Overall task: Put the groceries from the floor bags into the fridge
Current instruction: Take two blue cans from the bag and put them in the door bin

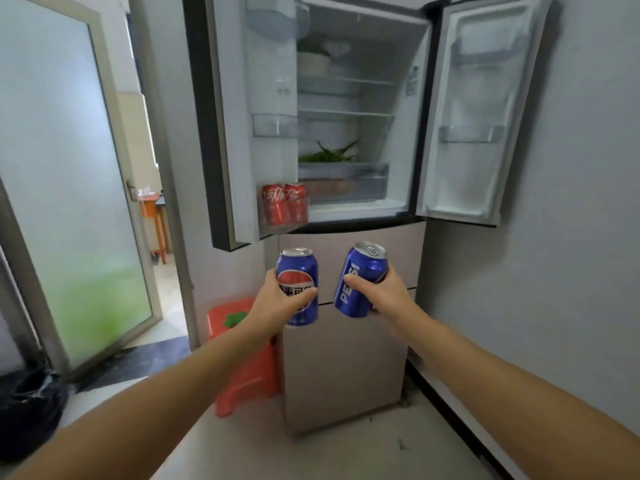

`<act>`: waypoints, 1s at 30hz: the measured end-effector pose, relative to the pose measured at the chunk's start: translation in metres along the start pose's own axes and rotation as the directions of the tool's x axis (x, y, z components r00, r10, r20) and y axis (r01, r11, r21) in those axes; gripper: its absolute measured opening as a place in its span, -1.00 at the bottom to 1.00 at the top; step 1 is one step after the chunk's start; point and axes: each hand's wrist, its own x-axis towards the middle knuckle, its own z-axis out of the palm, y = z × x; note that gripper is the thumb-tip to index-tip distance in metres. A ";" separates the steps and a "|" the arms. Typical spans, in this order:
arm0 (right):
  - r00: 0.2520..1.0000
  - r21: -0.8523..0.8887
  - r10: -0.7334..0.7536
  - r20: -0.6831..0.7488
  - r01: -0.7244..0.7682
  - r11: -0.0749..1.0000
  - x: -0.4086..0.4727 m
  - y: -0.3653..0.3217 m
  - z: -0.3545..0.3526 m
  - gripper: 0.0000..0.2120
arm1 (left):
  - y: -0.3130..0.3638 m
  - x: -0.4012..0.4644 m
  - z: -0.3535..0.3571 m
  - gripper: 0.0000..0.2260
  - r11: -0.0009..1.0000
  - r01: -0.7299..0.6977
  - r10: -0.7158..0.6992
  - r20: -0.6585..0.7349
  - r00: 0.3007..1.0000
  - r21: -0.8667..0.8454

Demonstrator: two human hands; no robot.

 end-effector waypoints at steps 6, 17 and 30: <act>0.978 0.127 -0.199 0.065 0.190 0.974 0.140 -0.072 0.025 -0.58 | 0.075 0.133 -0.029 -0.42 0.969 -0.243 0.246 -0.108 0.963 0.038; 0.867 0.200 -0.497 0.039 0.481 0.854 0.359 -0.210 0.037 -0.58 | 0.217 0.318 -0.070 -0.45 0.802 -0.557 0.597 -0.262 0.758 0.216; 0.896 0.062 -0.425 0.130 0.420 0.905 0.476 -0.193 0.106 -0.79 | 0.211 0.401 -0.087 -0.40 0.808 -0.213 0.458 -0.358 0.813 0.550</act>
